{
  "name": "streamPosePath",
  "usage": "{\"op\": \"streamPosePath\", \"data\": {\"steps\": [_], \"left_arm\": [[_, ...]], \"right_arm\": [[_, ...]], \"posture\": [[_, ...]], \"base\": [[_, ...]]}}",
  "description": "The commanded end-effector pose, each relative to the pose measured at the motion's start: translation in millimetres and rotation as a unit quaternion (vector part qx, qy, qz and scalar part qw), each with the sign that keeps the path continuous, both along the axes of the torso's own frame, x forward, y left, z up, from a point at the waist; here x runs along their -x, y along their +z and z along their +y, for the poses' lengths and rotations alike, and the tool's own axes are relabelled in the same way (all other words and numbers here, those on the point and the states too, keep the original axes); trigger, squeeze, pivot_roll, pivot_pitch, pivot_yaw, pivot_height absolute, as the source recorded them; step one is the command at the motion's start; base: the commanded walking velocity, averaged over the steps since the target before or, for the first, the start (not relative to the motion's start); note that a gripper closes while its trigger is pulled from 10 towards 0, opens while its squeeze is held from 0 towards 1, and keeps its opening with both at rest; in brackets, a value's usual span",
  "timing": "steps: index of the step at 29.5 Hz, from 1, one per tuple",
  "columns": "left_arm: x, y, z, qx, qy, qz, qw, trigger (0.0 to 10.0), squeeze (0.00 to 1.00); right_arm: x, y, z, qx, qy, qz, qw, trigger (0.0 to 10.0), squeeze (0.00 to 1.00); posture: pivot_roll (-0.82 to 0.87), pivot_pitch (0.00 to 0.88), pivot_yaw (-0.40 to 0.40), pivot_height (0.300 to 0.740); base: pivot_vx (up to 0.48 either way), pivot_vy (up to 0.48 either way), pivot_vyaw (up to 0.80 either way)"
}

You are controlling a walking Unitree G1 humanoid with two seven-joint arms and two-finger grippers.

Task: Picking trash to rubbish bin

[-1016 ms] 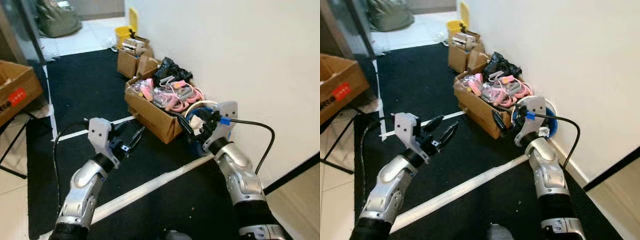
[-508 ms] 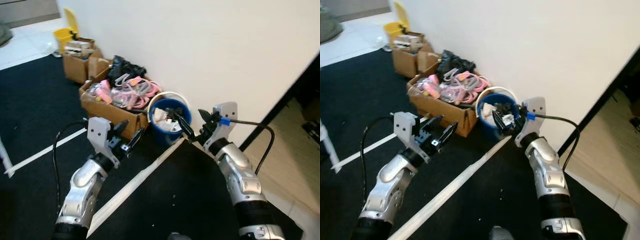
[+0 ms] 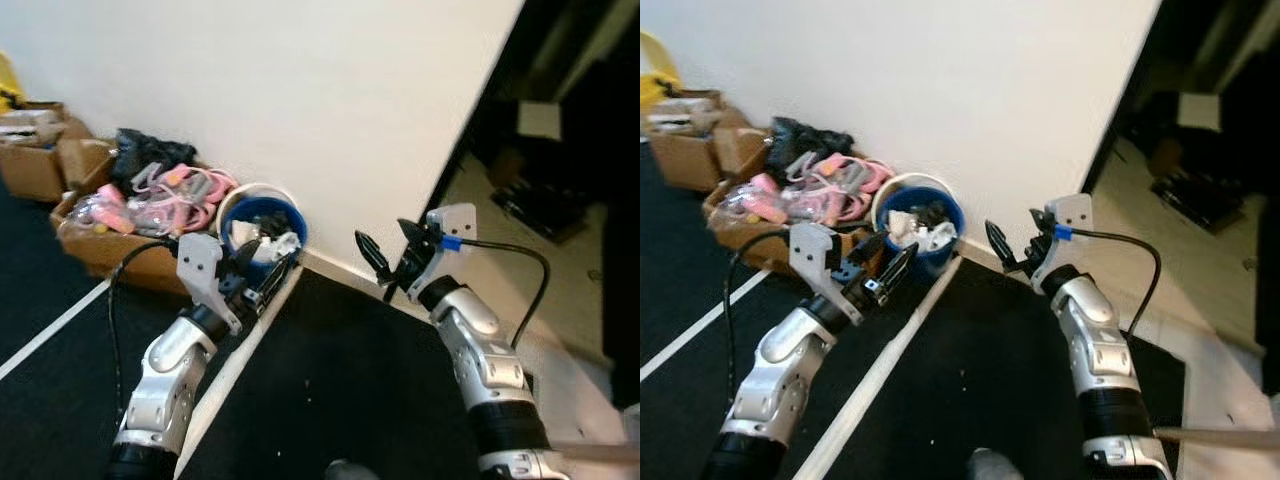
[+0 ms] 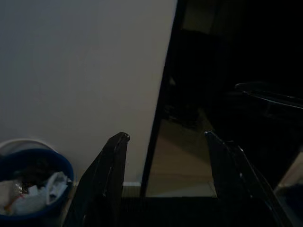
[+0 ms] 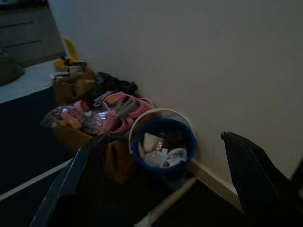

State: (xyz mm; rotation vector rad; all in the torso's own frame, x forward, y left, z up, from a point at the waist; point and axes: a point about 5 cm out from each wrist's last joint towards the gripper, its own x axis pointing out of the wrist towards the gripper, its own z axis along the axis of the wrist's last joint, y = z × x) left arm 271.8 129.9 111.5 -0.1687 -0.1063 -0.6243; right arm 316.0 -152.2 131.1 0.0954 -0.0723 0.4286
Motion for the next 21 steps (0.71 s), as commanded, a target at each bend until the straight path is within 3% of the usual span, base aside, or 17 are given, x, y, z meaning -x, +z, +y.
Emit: {"op": "streamPosePath", "data": {"steps": [1, 21], "left_arm": [[0.7, -0.3, -1.7, -0.002, -0.007, 0.002, 1.000, 10.0, 0.00], [-0.3, -1.0, -1.6, -0.004, -0.010, 0.006, 1.000, 10.0, 0.00]], "right_arm": [[0.4, 0.0, -3.6, -0.005, -0.005, 0.003, 1.000, 10.0, 0.00], [-0.6, 0.2, -2.4, -0.005, -0.003, 0.002, 1.000, 10.0, 0.00]], "posture": [[0.00, 0.000, -0.019, 0.740], [0.00, 0.000, -0.020, 0.740]], "base": [[0.000, 0.000, -0.80], [0.000, 0.000, -0.80]]}}
